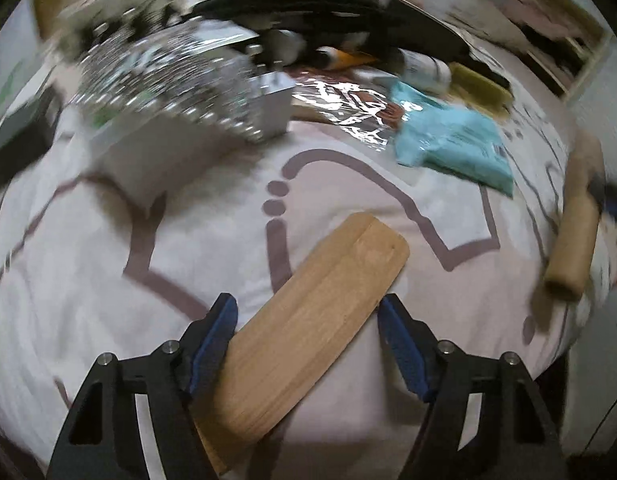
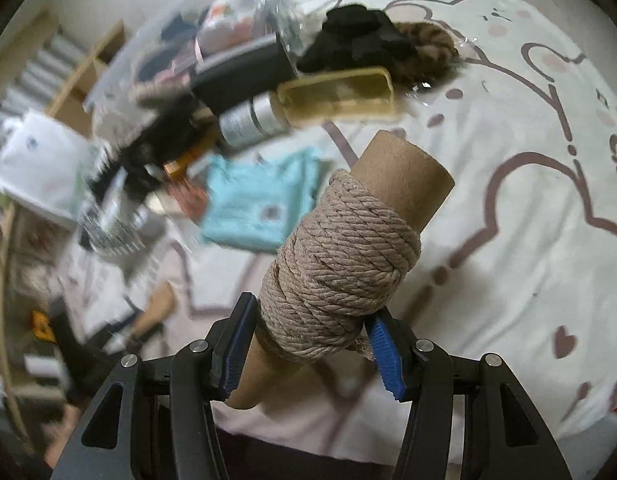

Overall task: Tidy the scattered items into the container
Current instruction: 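Lift the tube with the right tool while the left tool grasps the wooden paddle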

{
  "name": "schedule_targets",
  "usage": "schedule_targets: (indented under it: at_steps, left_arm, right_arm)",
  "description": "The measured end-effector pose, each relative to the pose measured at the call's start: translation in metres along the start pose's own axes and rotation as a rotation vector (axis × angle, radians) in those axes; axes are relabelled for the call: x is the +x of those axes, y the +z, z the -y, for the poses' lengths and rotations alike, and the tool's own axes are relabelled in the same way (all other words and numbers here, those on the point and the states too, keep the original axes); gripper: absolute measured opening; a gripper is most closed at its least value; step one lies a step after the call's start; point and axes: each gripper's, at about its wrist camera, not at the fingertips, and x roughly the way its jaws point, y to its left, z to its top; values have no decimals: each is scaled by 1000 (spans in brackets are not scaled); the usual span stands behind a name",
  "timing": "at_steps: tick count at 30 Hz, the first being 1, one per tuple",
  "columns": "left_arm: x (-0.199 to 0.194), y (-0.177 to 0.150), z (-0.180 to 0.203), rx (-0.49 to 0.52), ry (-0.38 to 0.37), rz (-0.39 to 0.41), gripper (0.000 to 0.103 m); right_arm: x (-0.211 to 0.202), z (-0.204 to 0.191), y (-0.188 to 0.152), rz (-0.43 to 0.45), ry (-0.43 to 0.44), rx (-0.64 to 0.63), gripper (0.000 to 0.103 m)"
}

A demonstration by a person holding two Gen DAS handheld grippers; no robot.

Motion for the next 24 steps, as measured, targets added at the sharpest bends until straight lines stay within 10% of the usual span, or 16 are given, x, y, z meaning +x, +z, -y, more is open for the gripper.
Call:
schedule_targets:
  at_steps: [10,24]
  left_arm:
    - [-4,-9,-10,-86,-56,-18,88]
    - [7,-2,10,60,-15,-17,95]
  right_arm:
    - [29,5,8,-99,-116,-62,56]
    - [46,58,-10,47,127,513,57]
